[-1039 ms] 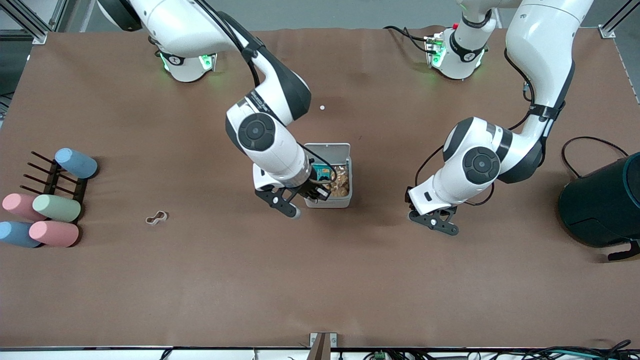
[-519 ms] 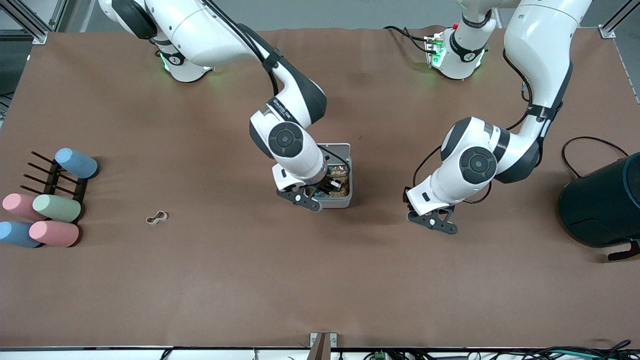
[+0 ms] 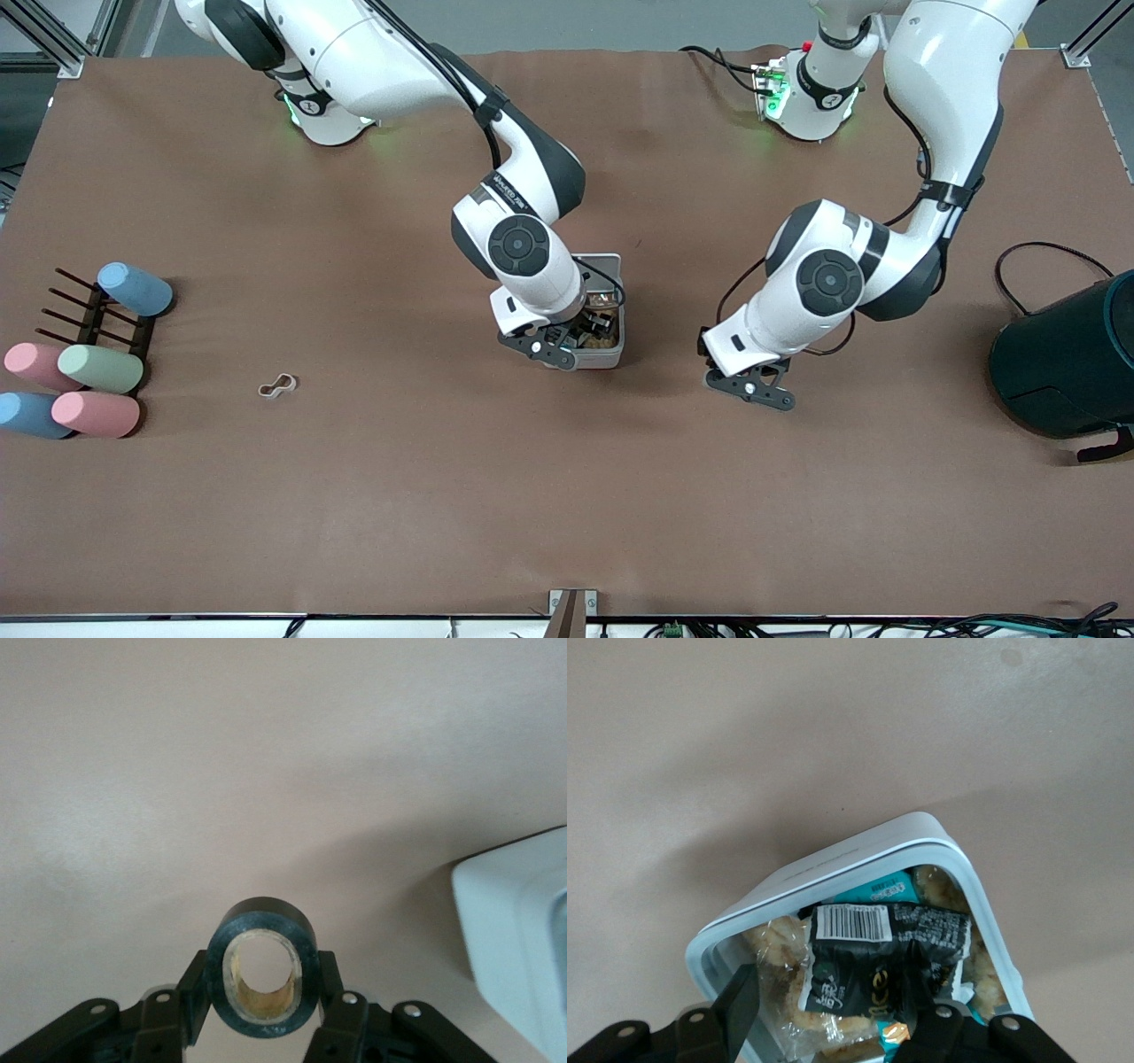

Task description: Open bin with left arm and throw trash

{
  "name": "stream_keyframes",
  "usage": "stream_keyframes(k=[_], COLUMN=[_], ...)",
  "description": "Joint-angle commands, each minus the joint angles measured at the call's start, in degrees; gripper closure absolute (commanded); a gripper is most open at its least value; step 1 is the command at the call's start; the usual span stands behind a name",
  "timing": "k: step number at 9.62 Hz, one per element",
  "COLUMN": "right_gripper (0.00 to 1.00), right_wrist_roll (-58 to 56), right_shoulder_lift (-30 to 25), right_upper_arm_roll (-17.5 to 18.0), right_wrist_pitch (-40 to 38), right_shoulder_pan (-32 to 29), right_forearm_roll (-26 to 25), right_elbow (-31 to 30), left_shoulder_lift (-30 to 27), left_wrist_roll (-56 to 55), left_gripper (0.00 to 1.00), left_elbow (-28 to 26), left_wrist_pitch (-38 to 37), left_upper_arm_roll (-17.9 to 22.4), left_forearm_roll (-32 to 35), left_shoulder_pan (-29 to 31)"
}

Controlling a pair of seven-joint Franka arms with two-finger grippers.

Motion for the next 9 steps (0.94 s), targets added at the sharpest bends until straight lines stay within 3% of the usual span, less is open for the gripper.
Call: stream_keyframes(k=[1, 4, 7, 9], right_gripper=[0.26, 0.27, 0.28, 0.28], right_wrist_roll=[-0.4, -0.1, -0.7, -9.5], right_shoulder_lift=[-2.5, -6.6, -9.7, -14.5], right_upper_arm_roll=[0.3, 0.4, -0.2, -0.2], right_wrist_pitch=[-3.2, -5.8, -19.1, -19.3], right_shoulder_pan=[-1.2, -3.4, -12.2, -21.0], right_forearm_roll=[0.4, 3.4, 2.2, 0.2], right_elbow=[0.0, -0.1, -1.2, -9.6], left_shoulder_lift=[0.8, 2.5, 6.6, 8.1], left_wrist_roll=[-3.1, -9.7, -17.6, -19.5], left_gripper=[0.98, 0.98, 0.98, 0.98], left_elbow=[3.9, 6.6, 9.5, 10.2], left_wrist_pitch=[-3.1, -3.1, -3.1, -2.6], left_upper_arm_roll=[-0.2, -0.2, -0.1, 0.0], left_forearm_roll=[-2.3, -2.3, -2.1, -1.8], left_shoulder_pan=[-2.1, -7.0, -11.8, -13.5])
